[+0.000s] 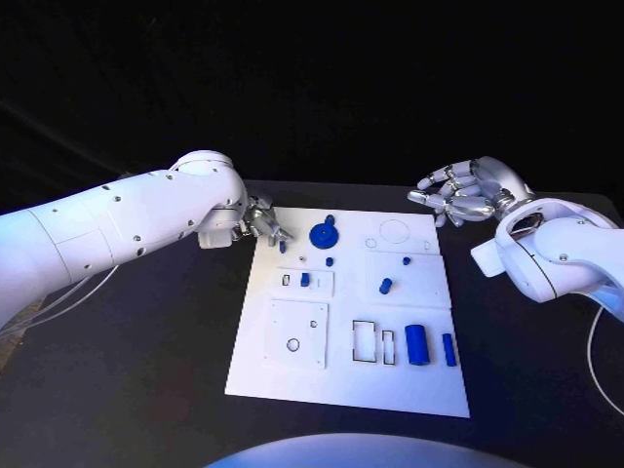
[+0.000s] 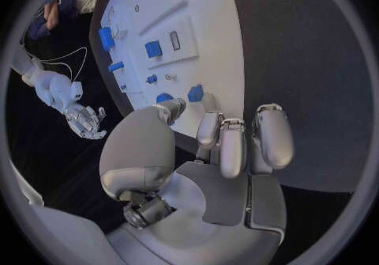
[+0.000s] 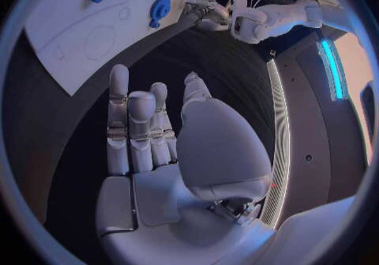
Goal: Assemble the parts on the task board
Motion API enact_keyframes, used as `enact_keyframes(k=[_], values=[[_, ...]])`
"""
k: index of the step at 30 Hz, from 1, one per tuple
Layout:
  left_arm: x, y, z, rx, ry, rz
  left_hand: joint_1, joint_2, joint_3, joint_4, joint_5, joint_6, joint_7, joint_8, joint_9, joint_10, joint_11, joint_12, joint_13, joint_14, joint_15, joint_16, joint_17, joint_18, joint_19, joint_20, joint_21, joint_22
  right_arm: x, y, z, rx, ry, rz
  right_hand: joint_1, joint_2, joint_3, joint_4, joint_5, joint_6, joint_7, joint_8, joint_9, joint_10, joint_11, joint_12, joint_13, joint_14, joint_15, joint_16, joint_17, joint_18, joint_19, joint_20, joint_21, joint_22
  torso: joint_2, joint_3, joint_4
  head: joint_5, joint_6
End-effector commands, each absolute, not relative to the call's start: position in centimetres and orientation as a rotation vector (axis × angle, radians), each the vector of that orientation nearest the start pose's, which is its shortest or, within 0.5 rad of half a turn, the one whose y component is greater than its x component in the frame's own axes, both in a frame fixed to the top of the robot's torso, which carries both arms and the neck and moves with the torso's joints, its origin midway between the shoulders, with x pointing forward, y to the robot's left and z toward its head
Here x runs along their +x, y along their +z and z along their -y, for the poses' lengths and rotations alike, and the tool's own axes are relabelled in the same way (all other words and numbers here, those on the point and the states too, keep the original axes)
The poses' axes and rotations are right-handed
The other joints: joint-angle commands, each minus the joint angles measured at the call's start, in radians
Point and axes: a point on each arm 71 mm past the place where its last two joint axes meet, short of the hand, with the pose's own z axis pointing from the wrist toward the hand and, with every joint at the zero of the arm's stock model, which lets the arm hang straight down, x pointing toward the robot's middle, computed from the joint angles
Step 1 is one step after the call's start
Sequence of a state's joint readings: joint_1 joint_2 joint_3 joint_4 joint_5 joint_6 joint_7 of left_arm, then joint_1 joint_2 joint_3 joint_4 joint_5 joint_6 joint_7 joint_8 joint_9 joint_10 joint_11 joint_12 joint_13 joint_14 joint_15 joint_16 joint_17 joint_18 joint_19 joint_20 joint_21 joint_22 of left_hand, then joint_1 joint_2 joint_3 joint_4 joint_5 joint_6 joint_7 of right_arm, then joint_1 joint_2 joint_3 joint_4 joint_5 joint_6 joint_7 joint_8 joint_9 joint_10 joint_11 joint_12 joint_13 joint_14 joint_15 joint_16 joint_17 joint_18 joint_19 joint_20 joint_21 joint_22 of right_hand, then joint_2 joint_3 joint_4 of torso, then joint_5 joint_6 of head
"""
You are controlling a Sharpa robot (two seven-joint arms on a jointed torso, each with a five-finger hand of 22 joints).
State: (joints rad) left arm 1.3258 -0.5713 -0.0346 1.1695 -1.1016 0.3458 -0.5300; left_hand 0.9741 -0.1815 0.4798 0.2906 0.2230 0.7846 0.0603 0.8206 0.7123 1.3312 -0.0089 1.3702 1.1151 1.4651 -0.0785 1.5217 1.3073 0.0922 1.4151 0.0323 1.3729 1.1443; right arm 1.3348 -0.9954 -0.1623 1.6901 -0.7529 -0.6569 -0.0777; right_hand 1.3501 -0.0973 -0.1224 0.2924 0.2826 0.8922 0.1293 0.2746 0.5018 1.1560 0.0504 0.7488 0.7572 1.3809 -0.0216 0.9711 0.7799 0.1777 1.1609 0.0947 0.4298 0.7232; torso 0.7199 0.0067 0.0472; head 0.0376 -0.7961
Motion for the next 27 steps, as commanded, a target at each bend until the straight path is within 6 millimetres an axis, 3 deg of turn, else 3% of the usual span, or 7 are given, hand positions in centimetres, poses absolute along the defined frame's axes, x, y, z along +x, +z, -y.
enact_keyframes(k=[1, 10, 27], values=[[55.05, -18.63, -17.67, -0.07, -0.309, -2.374, 0.007, 0.011, -0.007, 0.0, 0.002, -0.003, 0.003, -0.005, -0.002, -0.01, 0.0, -0.003, 0.0, 0.07, 0.007, 0.004, 0.112, -0.01, -0.007, 0.004, -0.004, -0.002, 46.63, -15.12, 24.92, 0.603, 0.833, -1.528, -0.008, 0.0, -0.004, 0.0, -0.002, -0.008, 0.002, 0.005, 0.0, 0.0, -0.002, 0.006, -0.001, 0.006, 0.002, -0.005, 0.0, 0.005, 0.007, -0.002, -0.006, -0.001, -0.001, 0.0002, 0.0005, 0.0, 0.0], [55.06, -18.69, -17.59, -0.073, -0.313, -2.382, 0.057, 0.038, -0.009, -0.007, 0.005, 0.002, 0.004, -0.013, -0.006, -0.01, 0.001, -0.002, 0.0, 0.07, 0.009, 0.005, 0.112, -0.01, -0.008, 0.006, -0.004, 0.001, 46.64, -15.14, 24.87, 0.603, 0.834, -1.53, -0.007, 0.001, -0.005, 0.0, -0.001, -0.01, 0.001, 0.007, -0.001, 0.0, -0.002, 0.009, -0.004, 0.008, 0.002, -0.009, 0.002, 0.005, 0.01, -0.002, -0.01, -0.004, 0.0, 0.0005, -0.0004, 0.0, -0.001], [55.1, -18.88, -17.34, -0.082, -0.324, -2.391, 0.078, 0.044, -0.009, -0.008, 0.005, 0.003, 0.004, -0.015, -0.007, -0.01, 0.001, -0.002, 0.001, 0.07, 0.009, 0.004, 0.112, -0.01, -0.009, 0.007, -0.005, -0.001, 46.64, -15.15, 24.79, 0.602, 0.836, -1.533, -0.007, 0.001, -0.005, 0.0, -0.001, -0.01, 0.001, 0.007, -0.001, 0.0, -0.002, 0.009, -0.004, 0.008, 0.002, -0.009, 0.002, 0.005, 0.01, -0.002, -0.01, -0.004, 0.0, 0.0005, 0.0003, -0.002, -0.008]])
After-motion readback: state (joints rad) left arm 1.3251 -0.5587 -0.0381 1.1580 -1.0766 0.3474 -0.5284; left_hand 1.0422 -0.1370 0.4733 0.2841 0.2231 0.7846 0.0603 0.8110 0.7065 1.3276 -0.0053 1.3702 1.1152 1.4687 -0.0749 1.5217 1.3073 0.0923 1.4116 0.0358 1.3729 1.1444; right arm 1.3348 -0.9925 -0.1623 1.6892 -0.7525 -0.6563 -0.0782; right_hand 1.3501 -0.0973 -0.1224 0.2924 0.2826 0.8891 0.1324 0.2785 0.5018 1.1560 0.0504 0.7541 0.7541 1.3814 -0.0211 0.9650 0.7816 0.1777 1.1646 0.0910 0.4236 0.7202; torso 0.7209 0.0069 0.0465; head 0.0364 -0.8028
